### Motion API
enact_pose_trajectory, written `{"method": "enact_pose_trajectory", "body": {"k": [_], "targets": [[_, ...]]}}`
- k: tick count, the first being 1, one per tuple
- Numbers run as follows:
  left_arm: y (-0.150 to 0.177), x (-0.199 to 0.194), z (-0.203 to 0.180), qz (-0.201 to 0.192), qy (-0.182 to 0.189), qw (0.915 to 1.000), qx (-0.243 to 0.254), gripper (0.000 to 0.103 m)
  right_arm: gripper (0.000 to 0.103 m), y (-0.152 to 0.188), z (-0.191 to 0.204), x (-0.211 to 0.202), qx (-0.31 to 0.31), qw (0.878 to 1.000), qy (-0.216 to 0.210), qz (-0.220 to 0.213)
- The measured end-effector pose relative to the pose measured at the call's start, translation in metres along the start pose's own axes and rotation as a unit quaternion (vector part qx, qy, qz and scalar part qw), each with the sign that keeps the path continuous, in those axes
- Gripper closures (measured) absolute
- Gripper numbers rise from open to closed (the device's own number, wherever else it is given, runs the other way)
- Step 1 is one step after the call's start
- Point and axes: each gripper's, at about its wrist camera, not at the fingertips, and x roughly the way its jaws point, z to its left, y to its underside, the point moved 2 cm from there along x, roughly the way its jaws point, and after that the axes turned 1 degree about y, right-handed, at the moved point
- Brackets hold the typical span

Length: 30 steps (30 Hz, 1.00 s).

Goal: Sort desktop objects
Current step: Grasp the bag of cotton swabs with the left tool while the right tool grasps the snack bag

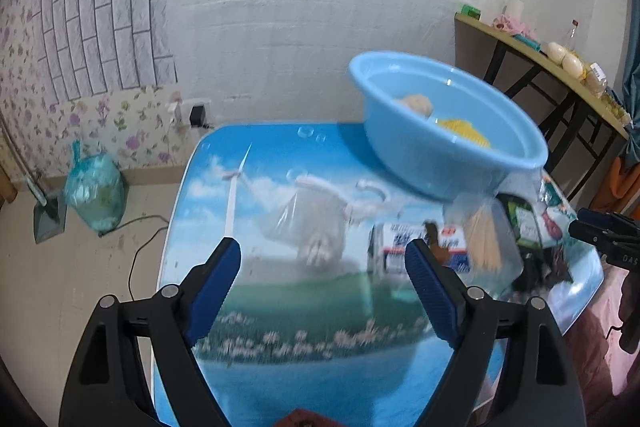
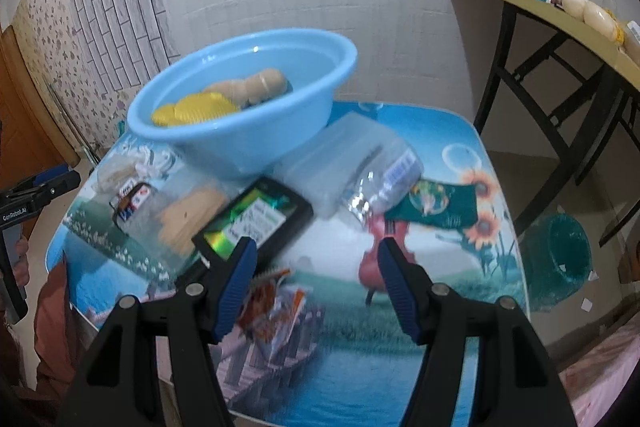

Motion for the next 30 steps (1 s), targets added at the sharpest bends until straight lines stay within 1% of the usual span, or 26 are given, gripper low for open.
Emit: {"method": "enact_pose_trajectory", "body": {"k": [5, 8, 12, 17, 20, 25, 30], "targets": [[0.016, 0.014, 0.01, 0.029, -0.009, 0.9994, -0.016, 0.019, 0.04, 0.015, 0.005, 0.008, 0.0, 1.0, -0.002, 0.025], [0.026, 0.021, 0.014, 0.042, -0.007, 0.9989, -0.021, 0.018, 0.04, 0.023, 0.007, 0.008, -0.01, 0.999, 0.0, 0.032], [0.033, 0.028, 0.014, 0.054, -0.006, 0.9983, -0.024, 0.018, 0.04, 0.03, 0.006, 0.008, -0.01, 0.999, -0.014, 0.035], [0.026, 0.031, 0.016, 0.051, -0.003, 0.9984, -0.024, 0.018, 0.04, 0.029, 0.013, 0.01, -0.017, 0.999, -0.027, 0.038], [0.019, 0.031, 0.016, 0.044, -0.005, 0.9987, -0.024, 0.018, 0.04, 0.029, 0.017, 0.013, -0.024, 0.999, -0.028, 0.041], [0.008, 0.039, 0.016, 0.04, -0.005, 0.999, -0.021, 0.018, 0.04, 0.027, 0.019, 0.018, -0.02, 0.998, -0.035, 0.044], [-0.006, 0.054, 0.017, 0.04, 0.008, 0.9988, -0.027, 0.019, 0.04, 0.028, 0.023, 0.022, -0.023, 0.997, -0.041, 0.056]]}}
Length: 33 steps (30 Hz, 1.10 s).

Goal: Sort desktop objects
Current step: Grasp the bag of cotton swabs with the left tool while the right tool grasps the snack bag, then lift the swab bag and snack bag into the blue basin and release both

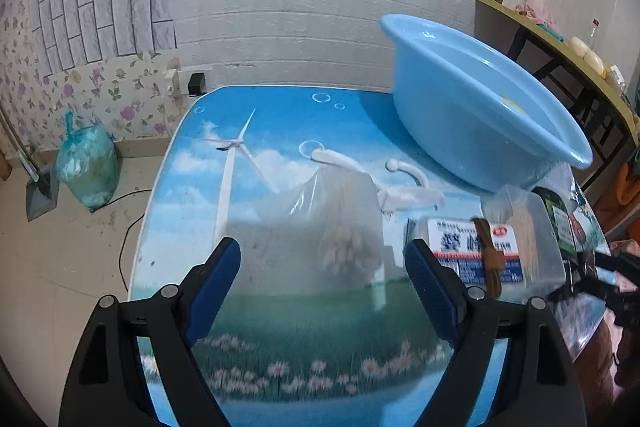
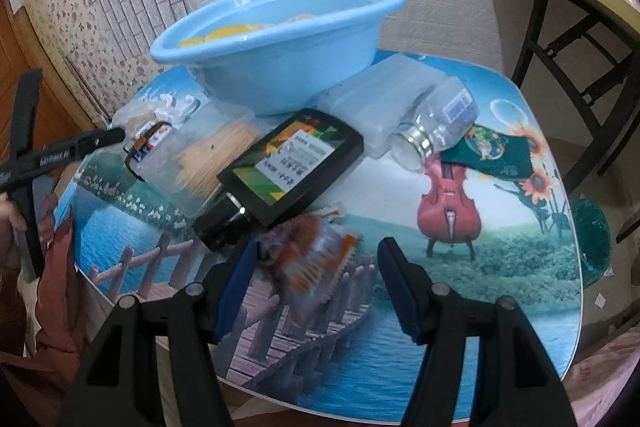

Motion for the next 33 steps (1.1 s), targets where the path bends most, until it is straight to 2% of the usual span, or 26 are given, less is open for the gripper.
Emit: {"method": "enact_pose_trajectory", "body": {"k": [1, 3, 4, 6, 7, 11, 14, 24, 33], "targets": [[-0.002, 0.003, 0.0, 0.0, 0.004, 1.0, -0.001, 0.022, 0.04, 0.001, 0.001, 0.002, -0.003, 1.0, 0.0, 0.004], [-0.005, 0.008, 0.0, 0.004, 0.009, 0.9999, 0.0, 0.046, 0.04, 0.002, 0.004, 0.003, -0.01, 1.0, 0.004, 0.006], [-0.006, 0.009, 0.0, 0.005, 0.007, 1.0, 0.0, 0.051, 0.04, 0.002, 0.005, 0.004, -0.013, 1.0, 0.006, 0.007], [-0.006, 0.008, -0.002, 0.003, 0.021, 0.9998, 0.002, 0.071, 0.041, 0.001, 0.005, 0.003, -0.014, 1.0, 0.007, 0.007], [-0.006, 0.007, -0.002, 0.001, 0.021, 0.9998, 0.004, 0.071, 0.043, 0.001, 0.005, 0.003, -0.011, 1.0, 0.005, 0.006], [-0.003, -0.001, -0.007, -0.005, 0.022, 0.9997, 0.013, 0.076, 0.067, 0.0, 0.004, 0.0, -0.006, 1.0, -0.012, 0.003], [0.0, -0.009, -0.01, -0.008, 0.024, 0.9995, 0.016, 0.077, 0.071, 0.0, 0.004, -0.001, -0.004, 1.0, -0.016, 0.003], [0.021, -0.043, -0.02, -0.014, 0.022, 0.9992, 0.029, 0.077, 0.073, -0.002, -0.008, -0.021, 0.019, 0.999, -0.008, -0.033], [0.052, -0.056, -0.028, -0.002, 0.02, 0.9992, 0.033, 0.076, 0.073, 0.001, -0.019, -0.016, 0.032, 0.999, 0.011, -0.032]]}}
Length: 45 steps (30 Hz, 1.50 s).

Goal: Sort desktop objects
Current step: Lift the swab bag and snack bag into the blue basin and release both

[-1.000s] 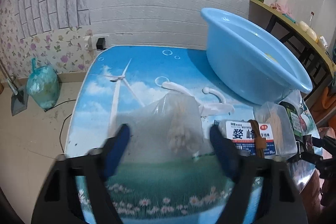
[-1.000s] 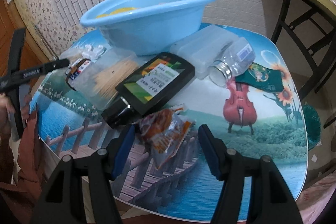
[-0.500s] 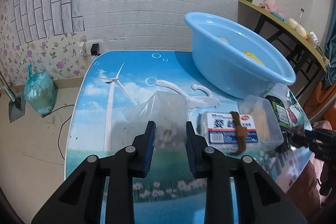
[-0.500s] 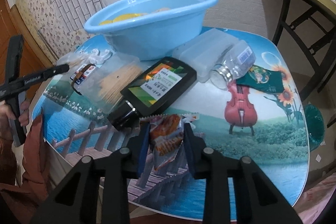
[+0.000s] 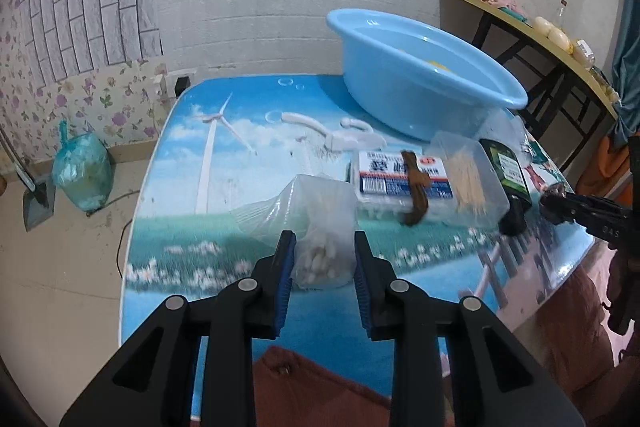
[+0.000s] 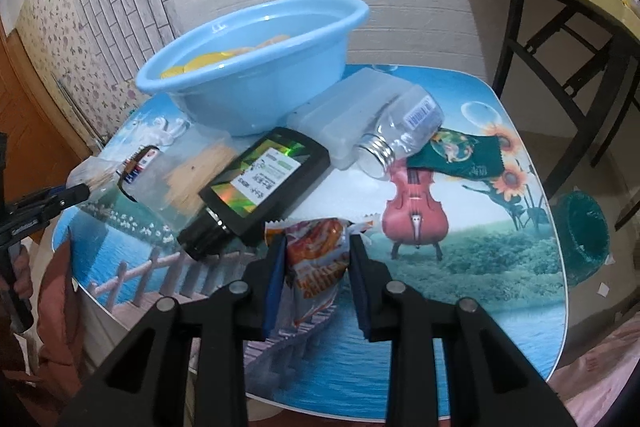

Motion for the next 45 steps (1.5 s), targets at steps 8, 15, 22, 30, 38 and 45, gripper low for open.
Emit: {"method": "enact_pose_trajectory", "body": {"k": [8, 15, 22, 30, 38, 45], "targets": [[0.009, 0.003, 0.0, 0.004, -0.013, 0.9999, -0.001, 0.047, 0.051, 0.003, 0.005, 0.001, -0.017, 1.0, 0.013, 0.002], [0.008, 0.012, -0.001, 0.005, -0.03, 0.9995, 0.007, 0.033, 0.044, 0.003, 0.009, 0.003, -0.039, 0.999, 0.033, -0.006], [0.007, 0.03, 0.0, 0.018, -0.042, 0.9988, 0.017, 0.033, 0.044, 0.002, 0.009, 0.014, -0.046, 0.998, 0.041, 0.001], [0.006, 0.028, 0.0, 0.002, -0.053, 0.9983, 0.024, 0.057, 0.044, 0.002, 0.014, 0.022, -0.058, 0.997, 0.044, 0.004], [0.0, 0.011, 0.002, -0.019, -0.039, 0.999, 0.012, 0.067, 0.053, 0.002, 0.014, 0.021, -0.056, 0.998, 0.03, -0.002], [-0.012, -0.011, -0.005, -0.045, -0.029, 0.9985, 0.014, 0.066, 0.068, -0.001, 0.01, 0.006, -0.038, 0.999, 0.004, -0.015]]}}
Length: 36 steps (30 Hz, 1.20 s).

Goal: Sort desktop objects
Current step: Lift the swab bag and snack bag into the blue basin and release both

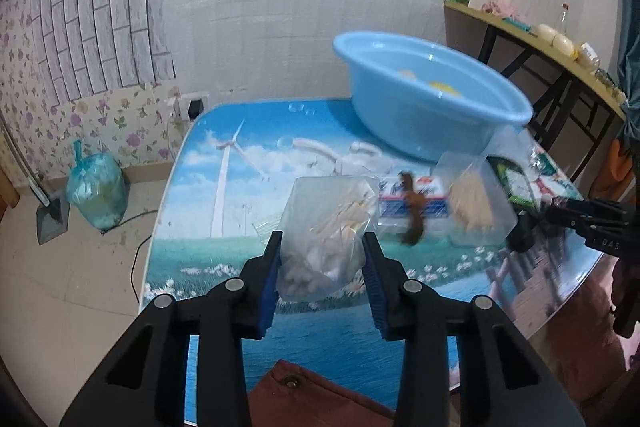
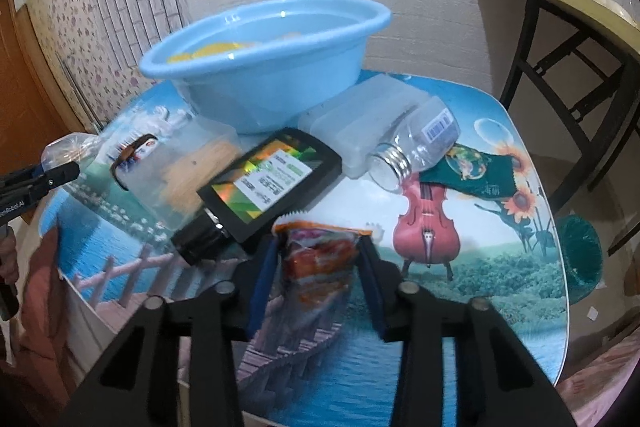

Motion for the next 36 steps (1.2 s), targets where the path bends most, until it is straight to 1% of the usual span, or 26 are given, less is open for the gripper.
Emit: {"method": "enact_pose_trajectory", "body": {"k": [5, 10, 16, 22, 27, 36], "targets": [[-0.014, -0.012, -0.007, -0.017, 0.01, 0.9998, 0.004, 0.066, 0.069, -0.006, 0.004, -0.011, -0.001, 1.0, -0.011, -0.017], [-0.026, -0.014, -0.017, -0.025, 0.018, 0.9994, 0.013, 0.066, 0.069, -0.015, 0.007, -0.023, 0.001, 0.999, -0.025, -0.036], [-0.048, -0.009, -0.031, -0.037, 0.033, 0.9985, 0.022, 0.066, 0.069, -0.038, 0.012, -0.037, 0.0, 0.997, -0.043, -0.07], [-0.073, -0.003, -0.047, -0.053, 0.041, 0.9971, 0.034, 0.066, 0.069, -0.067, 0.019, -0.04, -0.012, 0.993, -0.054, -0.101], [-0.088, 0.012, -0.059, -0.05, 0.05, 0.9964, 0.046, 0.066, 0.069, -0.084, 0.026, -0.039, -0.022, 0.991, -0.066, -0.117], [-0.101, 0.039, -0.076, -0.036, 0.061, 0.9957, 0.06, 0.066, 0.069, -0.099, 0.026, -0.02, -0.025, 0.99, -0.075, -0.116]]}}
